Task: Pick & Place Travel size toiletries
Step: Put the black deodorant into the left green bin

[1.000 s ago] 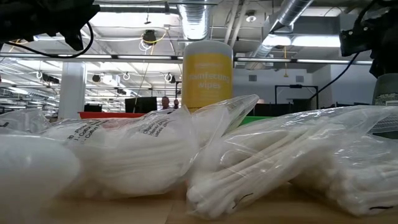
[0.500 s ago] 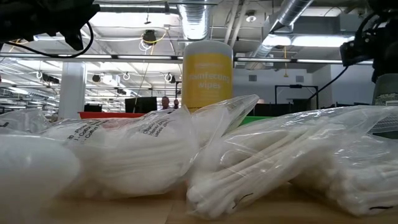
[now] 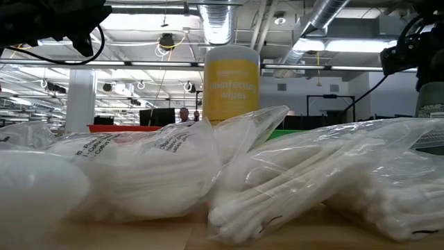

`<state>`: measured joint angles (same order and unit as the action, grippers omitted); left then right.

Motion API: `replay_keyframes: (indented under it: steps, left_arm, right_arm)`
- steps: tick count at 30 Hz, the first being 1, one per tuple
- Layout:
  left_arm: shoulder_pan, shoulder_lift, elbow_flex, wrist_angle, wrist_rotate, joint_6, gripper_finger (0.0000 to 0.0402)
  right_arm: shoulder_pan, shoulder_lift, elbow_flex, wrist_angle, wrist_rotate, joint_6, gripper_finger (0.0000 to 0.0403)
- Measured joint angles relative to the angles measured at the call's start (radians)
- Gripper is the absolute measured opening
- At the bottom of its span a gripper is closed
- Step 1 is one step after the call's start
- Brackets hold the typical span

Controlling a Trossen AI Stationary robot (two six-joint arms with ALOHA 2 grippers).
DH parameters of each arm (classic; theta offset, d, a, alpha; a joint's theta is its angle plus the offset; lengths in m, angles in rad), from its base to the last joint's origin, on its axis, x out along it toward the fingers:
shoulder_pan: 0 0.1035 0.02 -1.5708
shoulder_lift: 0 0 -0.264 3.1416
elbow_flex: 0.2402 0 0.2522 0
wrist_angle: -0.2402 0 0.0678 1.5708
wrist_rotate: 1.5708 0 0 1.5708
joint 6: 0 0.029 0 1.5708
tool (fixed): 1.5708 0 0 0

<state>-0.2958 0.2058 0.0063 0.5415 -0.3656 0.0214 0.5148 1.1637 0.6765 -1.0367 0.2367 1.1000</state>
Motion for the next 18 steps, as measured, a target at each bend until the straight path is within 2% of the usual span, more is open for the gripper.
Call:
replay_keyframes:
  steps: [13,18]
  left_arm:
    - [0.0,0.0,0.0,0.007,0.0,0.0,0.0081]
    - [0.0,0.0,0.0,0.008,0.0,0.0,0.0081]
  right_arm:
    - [-0.002,-0.024,0.002,-0.015,0.003,-0.026,0.0127]
    - [-0.002,-0.062,0.051,-0.101,0.032,-0.029,0.0127]
